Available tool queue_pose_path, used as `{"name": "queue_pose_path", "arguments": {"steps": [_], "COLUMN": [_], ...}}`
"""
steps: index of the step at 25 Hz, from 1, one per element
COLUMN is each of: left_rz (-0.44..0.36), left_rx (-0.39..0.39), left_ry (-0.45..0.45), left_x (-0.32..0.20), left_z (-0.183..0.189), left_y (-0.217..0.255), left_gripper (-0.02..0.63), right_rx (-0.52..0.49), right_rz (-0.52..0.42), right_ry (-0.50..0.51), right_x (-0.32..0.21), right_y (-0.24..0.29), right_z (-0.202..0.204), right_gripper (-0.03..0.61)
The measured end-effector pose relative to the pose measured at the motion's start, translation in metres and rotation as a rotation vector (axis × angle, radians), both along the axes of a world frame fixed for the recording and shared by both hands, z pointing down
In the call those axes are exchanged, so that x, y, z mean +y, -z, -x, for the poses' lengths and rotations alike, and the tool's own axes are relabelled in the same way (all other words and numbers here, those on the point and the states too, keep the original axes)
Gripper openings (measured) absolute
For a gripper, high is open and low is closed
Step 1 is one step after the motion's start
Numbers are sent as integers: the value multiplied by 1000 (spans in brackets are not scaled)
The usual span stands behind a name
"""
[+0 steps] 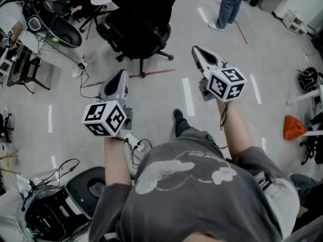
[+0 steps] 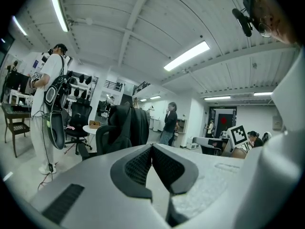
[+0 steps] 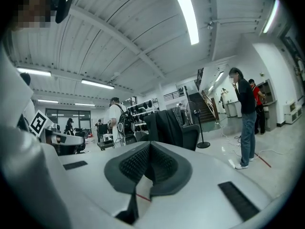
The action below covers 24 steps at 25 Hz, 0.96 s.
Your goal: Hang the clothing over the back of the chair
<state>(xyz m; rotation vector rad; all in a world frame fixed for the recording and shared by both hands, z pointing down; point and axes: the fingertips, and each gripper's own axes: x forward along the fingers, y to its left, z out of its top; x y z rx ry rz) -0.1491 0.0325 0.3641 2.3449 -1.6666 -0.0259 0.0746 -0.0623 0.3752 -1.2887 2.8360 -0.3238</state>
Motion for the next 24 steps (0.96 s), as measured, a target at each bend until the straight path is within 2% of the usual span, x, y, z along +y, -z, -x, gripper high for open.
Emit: {"name": "queue_pose_path", "arguments": {"steps": [8,14,24], "left_rz": [35,51,85], "left_rx": [-8,-62,-51], "left_ry": [-3,30,-19], "left_x": [22,58,82], "left_z": [7,-18,-50], "left_y": [-22,-35,-66], "left_gripper": [3,3,3], "right_rx": [53,89,150], "right_rz": [34,71,97], "right_ry": [10,19,29], "right_x": [30,77,111], "right_y": [-19,-34,-63], "right_z": [18,-6,-28], "right_gripper": [-11,-11,-11]}}
